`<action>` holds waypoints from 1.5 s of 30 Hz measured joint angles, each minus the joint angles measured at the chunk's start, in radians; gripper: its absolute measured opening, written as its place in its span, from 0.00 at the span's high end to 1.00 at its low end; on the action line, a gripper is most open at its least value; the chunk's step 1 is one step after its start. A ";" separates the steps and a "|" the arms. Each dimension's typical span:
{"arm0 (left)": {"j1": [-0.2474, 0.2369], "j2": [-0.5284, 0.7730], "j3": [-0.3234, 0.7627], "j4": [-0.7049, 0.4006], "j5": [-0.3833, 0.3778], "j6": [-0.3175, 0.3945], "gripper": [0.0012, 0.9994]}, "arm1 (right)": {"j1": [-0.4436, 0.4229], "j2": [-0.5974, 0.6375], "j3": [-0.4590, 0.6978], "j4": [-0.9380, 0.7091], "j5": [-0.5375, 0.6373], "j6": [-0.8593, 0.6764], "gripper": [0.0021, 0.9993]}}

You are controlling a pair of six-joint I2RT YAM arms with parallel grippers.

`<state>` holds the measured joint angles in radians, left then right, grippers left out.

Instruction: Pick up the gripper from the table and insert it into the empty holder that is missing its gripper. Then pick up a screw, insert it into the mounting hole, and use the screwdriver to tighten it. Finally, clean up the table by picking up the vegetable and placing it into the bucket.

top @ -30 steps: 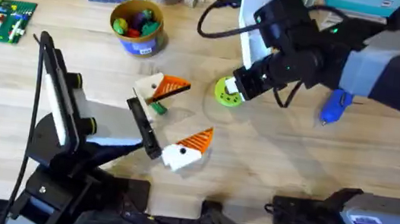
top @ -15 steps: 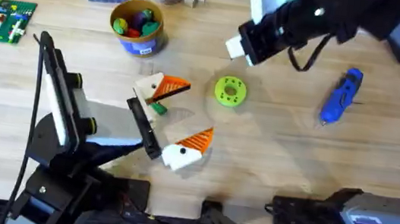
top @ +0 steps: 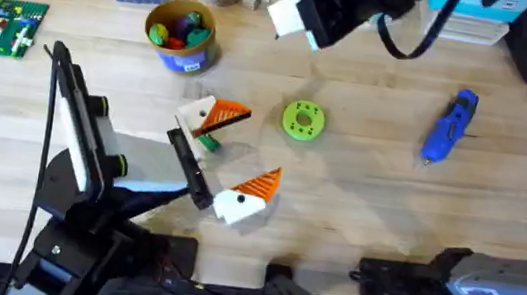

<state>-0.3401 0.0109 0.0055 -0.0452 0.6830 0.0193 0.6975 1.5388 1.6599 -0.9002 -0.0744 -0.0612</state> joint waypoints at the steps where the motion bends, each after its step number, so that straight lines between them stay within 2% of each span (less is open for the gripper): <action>1: 0.000 0.000 0.000 0.000 0.000 0.000 0.01 | 0.015 0.013 0.023 -0.011 0.000 0.000 1.00; 7: 0.000 0.000 0.000 0.000 0.000 0.000 0.01 | 0.102 0.127 0.174 -0.147 0.000 -0.003 1.00; 11: 0.000 0.000 0.000 0.000 0.000 0.000 0.01 | 0.157 0.185 0.227 -0.169 0.000 -0.012 1.00; 23: 0.000 0.000 0.000 0.000 0.000 0.000 0.01 | 0.275 0.200 0.235 -0.148 0.000 -0.082 1.00; 45: 0.000 0.000 0.000 0.000 0.000 0.000 0.01 | 0.321 0.238 0.236 -0.206 -0.001 -0.092 1.00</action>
<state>-0.3401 0.0111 0.0055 -0.0452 0.6830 0.0193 1.0184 1.7770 1.8957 -1.1063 -0.0750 -0.1533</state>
